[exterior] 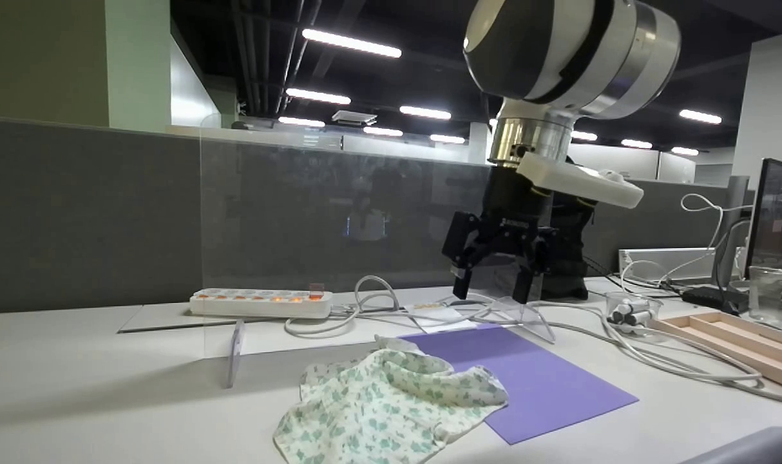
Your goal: Pick the cloth from the table and hang it
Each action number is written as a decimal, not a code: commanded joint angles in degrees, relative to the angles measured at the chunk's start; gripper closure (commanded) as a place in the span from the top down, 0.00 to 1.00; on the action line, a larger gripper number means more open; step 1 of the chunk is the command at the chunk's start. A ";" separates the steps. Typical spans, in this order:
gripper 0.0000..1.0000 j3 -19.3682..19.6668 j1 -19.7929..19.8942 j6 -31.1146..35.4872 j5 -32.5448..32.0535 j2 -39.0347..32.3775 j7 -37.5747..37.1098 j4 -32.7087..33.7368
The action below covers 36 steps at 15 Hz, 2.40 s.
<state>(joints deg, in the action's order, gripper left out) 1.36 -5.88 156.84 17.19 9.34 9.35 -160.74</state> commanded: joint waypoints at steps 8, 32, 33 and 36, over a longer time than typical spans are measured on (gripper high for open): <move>1.00 2.40 1.33 2.43 6.09 -9.39 6.03 3.83; 1.00 -5.99 2.80 16.05 22.13 -21.55 30.83 8.19; 1.00 -6.26 2.89 16.73 22.12 -22.62 31.23 8.44; 1.00 -7.09 3.41 18.04 22.44 -25.47 32.05 9.24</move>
<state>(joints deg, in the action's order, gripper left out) -4.53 -3.62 173.50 38.33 -12.97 39.56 -153.40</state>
